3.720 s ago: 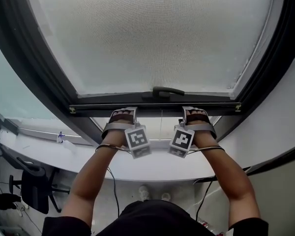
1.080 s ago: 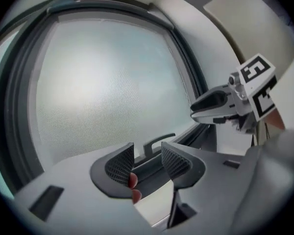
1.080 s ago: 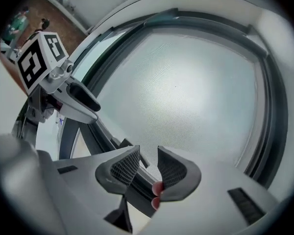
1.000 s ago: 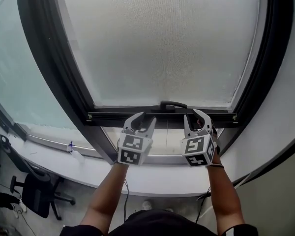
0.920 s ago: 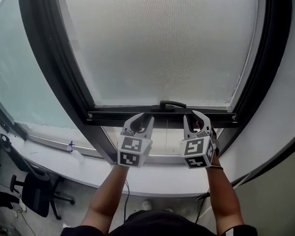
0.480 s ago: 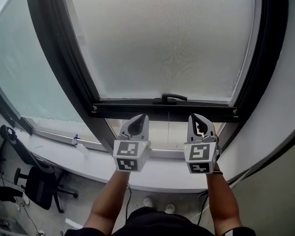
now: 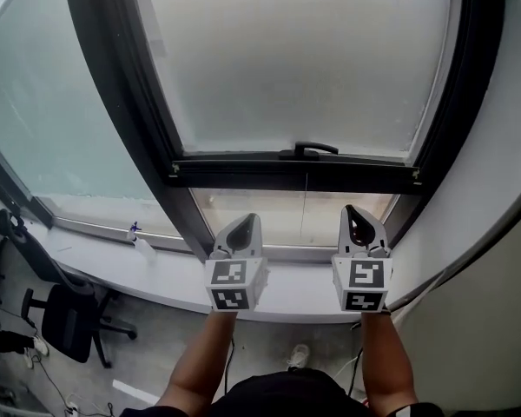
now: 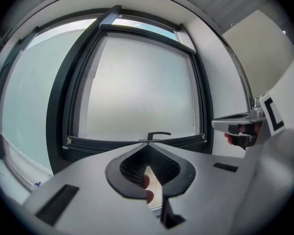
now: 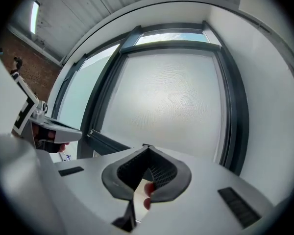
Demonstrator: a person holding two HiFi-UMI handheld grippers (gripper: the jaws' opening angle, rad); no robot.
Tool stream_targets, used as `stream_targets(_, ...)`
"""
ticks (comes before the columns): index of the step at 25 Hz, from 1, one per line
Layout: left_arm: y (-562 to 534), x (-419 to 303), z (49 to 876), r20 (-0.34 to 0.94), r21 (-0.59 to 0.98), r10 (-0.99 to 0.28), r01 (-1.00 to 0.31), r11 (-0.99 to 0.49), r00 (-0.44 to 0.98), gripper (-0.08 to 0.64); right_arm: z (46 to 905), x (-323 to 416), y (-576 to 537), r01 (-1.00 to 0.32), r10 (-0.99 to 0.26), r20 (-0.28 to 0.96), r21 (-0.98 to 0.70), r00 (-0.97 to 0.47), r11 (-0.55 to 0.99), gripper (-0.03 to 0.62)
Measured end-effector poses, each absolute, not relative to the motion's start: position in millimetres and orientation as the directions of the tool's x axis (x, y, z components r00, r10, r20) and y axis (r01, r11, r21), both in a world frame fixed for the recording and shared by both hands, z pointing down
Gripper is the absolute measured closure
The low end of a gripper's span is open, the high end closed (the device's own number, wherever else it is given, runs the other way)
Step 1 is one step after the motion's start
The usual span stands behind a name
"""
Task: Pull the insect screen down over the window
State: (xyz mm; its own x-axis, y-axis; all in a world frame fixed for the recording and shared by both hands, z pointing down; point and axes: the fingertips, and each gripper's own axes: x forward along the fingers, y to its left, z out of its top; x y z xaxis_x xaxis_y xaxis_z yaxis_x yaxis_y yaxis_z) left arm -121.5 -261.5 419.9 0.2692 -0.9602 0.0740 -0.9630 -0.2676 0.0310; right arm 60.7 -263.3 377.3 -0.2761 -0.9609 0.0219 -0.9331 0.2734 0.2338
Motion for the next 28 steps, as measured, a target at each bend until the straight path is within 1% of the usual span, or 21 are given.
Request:
stream_targets(10,-187.5,-139.7,430.7,0.077,0.003,-0.95,-0.953,-0.303,0.302,0.557,396.4,50.3,-185.3,-0.958,-0.97,0.066,0.155,-0.232,0.24,0.588)
stream_targets(17,-142.2,-136.5,426.1,0.06,-0.019,-0.945,-0.946,-0.322,0.321,0.557,405.9,56.6,-134.4,-0.96,-0.975,0.074,0.174,-0.211,0.221,0.588)
stream_targets(22,-124.8,-138.3,437.7,0.085,-0.021,-0.948,-0.95,-0.311,0.308,0.557,420.2,68.0,-114.9,-0.966,-0.978,0.109,0.172,-0.176,0.193,0.588)
stream_targets(28,-102.8,-125.4,441.0,0.1,-0.031,-0.953,-0.956,-0.29,0.286,0.557,427.3,85.7,-96.8,-0.958,-0.973,0.123,0.187,-0.197,0.217,0.587)
